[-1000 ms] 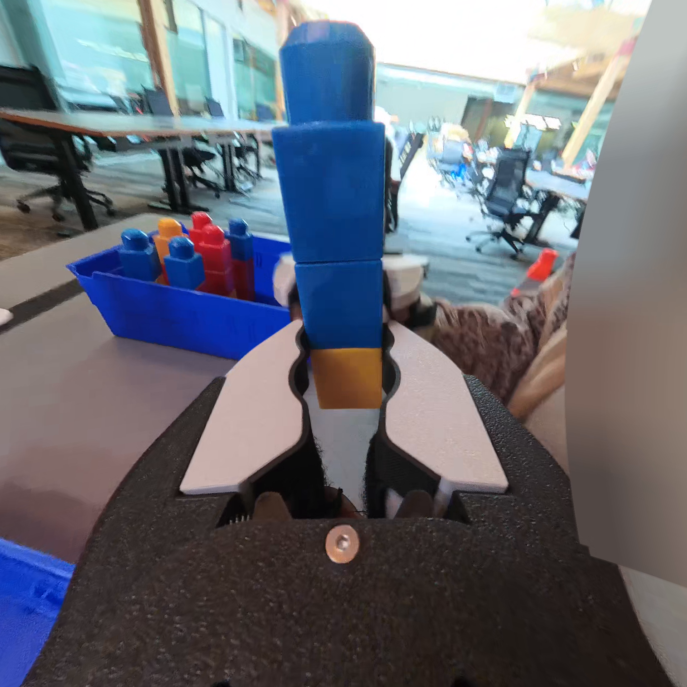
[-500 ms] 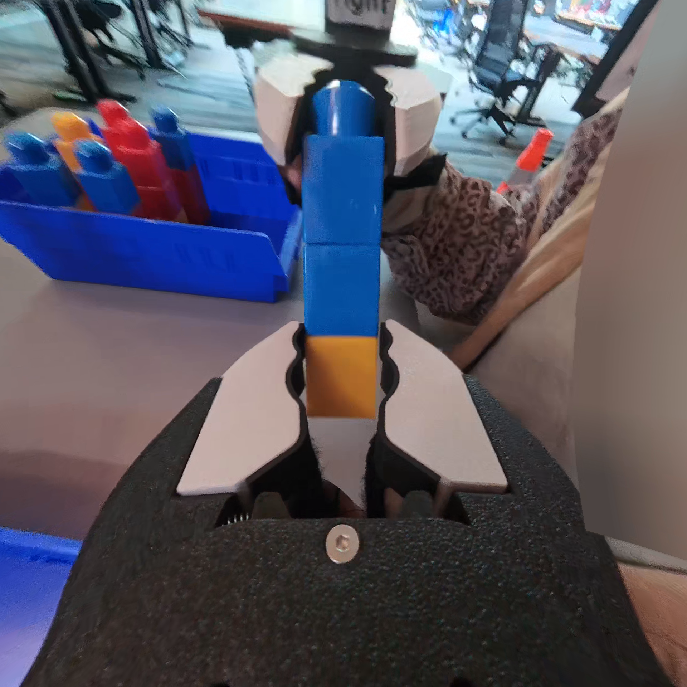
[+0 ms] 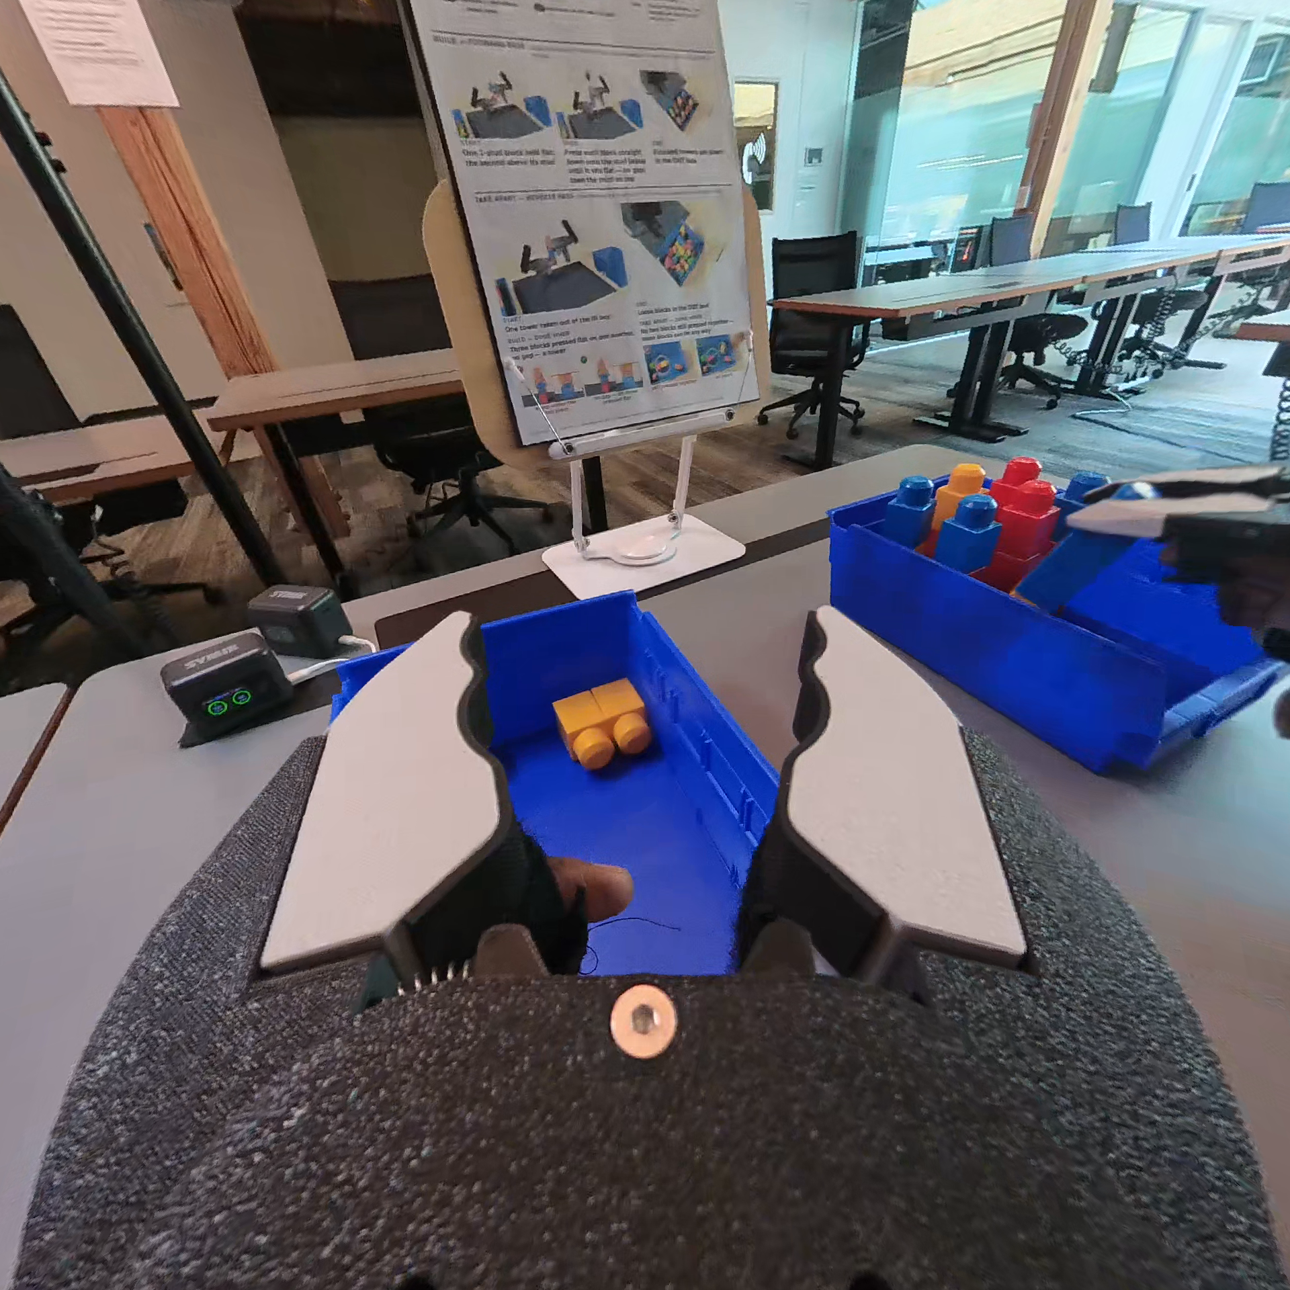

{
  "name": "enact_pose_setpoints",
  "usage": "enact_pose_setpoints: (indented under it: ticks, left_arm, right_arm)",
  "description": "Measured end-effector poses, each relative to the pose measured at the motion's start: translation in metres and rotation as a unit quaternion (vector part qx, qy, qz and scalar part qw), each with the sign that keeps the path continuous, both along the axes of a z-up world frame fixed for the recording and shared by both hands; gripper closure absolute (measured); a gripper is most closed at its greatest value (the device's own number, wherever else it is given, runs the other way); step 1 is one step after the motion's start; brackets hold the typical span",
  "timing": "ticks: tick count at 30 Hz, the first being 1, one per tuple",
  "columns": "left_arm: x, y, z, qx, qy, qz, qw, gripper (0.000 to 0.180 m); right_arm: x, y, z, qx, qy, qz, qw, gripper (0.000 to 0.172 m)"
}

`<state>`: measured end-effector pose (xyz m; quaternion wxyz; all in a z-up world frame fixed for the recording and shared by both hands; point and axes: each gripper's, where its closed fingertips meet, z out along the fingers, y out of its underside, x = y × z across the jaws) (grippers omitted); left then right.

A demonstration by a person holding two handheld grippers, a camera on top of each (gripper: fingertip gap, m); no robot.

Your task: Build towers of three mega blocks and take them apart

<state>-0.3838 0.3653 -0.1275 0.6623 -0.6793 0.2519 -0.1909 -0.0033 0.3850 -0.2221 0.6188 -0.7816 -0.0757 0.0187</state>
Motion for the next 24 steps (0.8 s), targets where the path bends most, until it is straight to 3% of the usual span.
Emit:
enact_pose_setpoints:
  ticks: [9,19,24]
  left_arm:
    - [0.005,0.001,-0.015,-0.018,0.051,-0.008,0.998,0.101]
    - [0.008,0.0,-0.02,-0.024,0.061,-0.018,0.998,0.103]
    - [0.008,0.0,-0.021,-0.025,0.062,-0.02,0.998,0.103]
  right_arm:
    - [-0.004,0.009,-0.028,-0.069,-0.037,-0.03,0.996,0.136]
    - [-0.008,0.013,-0.026,-0.046,-0.05,-0.027,0.997,0.129]
    - [-0.009,0.013,-0.028,-0.047,-0.058,-0.026,0.997,0.133]
